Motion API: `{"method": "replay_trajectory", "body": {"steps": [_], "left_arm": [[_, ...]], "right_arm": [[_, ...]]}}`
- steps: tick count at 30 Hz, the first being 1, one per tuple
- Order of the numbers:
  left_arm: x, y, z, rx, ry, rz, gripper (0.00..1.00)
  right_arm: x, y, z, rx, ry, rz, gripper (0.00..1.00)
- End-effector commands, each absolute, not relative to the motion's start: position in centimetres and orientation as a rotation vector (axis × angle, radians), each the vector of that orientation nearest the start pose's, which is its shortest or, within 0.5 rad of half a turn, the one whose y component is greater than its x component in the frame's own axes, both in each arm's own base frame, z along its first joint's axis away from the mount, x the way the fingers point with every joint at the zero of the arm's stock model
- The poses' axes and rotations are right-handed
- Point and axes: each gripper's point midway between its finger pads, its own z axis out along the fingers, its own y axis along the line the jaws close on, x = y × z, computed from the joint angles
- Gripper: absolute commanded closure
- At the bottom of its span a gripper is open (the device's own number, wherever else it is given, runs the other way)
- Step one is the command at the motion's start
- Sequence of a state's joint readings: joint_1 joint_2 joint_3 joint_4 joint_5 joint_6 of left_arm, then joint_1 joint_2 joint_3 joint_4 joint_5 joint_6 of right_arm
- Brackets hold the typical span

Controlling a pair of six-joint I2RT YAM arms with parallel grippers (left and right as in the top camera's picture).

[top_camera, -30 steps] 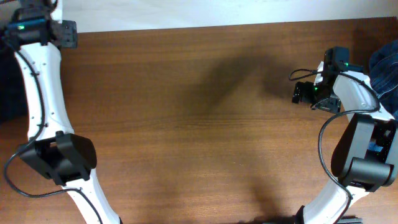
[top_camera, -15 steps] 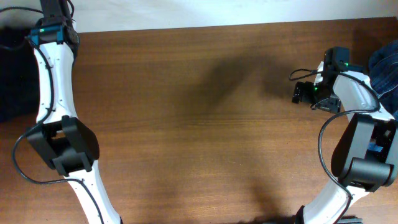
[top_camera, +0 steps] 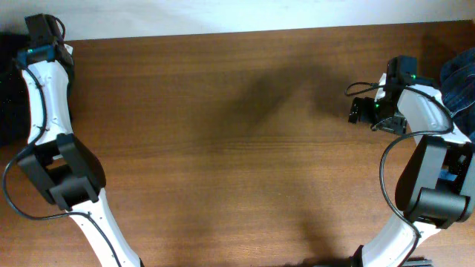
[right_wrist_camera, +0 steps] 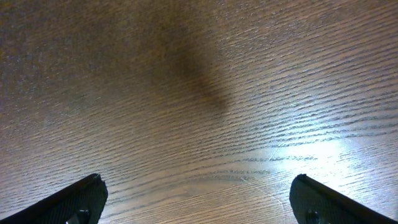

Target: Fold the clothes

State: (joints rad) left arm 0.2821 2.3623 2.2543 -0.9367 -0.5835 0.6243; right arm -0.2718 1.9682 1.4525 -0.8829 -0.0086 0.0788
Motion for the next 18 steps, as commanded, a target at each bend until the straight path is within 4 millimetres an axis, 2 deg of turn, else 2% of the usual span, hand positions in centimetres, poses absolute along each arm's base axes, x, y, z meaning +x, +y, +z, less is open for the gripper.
{"method": "replay_trajectory", "body": {"steps": [1,6,18], "left_arm": [[52.3,24.1,12.3,0.239,2.739,1.009,0.24],[52.8,23.3,11.0,0.208,2.732,0.930,0.23],[53.9,23.9,9.9,0.164,2.691,0.958,0.24]], "right_arm": [[39.8,-11.0,5.7,0.526,2.889,-0.008,0.01],[39.8,-11.0,5.7,0.525,2.889,-0.008,0.01],[39.8,-11.0,5.7,0.525,2.889,-0.008,0.01]]}}
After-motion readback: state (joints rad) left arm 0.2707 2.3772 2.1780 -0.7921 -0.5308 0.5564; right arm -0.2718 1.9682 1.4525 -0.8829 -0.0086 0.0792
